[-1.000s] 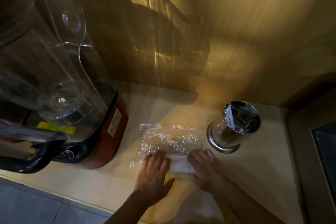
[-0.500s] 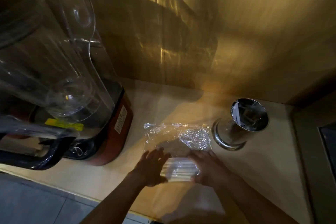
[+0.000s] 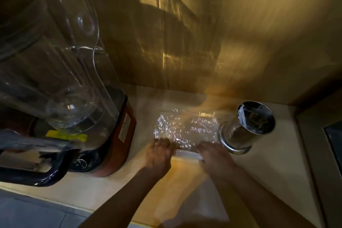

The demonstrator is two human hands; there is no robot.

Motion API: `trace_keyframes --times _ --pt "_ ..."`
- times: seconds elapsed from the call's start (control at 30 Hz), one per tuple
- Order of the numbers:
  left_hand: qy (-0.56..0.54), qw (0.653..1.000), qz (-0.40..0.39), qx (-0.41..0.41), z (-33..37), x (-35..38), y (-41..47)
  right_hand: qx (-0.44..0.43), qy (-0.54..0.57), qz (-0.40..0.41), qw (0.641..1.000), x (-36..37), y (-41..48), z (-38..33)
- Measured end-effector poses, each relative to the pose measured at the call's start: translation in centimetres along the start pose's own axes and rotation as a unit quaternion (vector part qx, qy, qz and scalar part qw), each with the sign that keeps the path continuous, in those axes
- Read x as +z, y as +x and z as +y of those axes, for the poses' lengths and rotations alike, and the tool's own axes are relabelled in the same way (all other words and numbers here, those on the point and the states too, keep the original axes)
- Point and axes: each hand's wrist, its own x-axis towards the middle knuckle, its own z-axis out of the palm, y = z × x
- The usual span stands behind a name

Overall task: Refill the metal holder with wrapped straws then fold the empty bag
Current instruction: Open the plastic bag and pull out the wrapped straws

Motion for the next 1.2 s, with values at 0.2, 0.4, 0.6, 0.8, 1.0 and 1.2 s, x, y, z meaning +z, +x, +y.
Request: trace_keyframes --times 0.2,0.4,0.6,0.8,1.0,1.2 --pt "-0.014 0.999 0.048 0.015 0.3 0.6 -1.3 -0.004 -0.075 0.093 0.993 1.4 -1.5 -1.3" --pt "-0.075 0.992 -0.096 0.014 -0.3 2.4 -4.6 -0.017 0.010 -0.003 1.000 2.9 -3.7 -1.2" --pt "-0.109 0.992 -0.056 -0.010 -1.6 1.0 -1.7 0.105 0.081 -0.042 0.990 2.4 -2.1 -0.7" --pt "-0.068 0.968 -0.241 0.024 -2.3 1.3 -1.0 0.102 0.069 -0.170 0.978 2.5 -1.7 0.2" --pt "-0.063 0.969 -0.235 0.054 -1.8 1.4 -1.9 0.070 0.130 -0.260 0.954 2.0 -2.0 0.3" --pt "-0.015 0.998 -0.058 -0.003 -1.7 0.1 -0.2 0.071 0.048 -0.112 0.990 -0.1 -0.7 1.2"
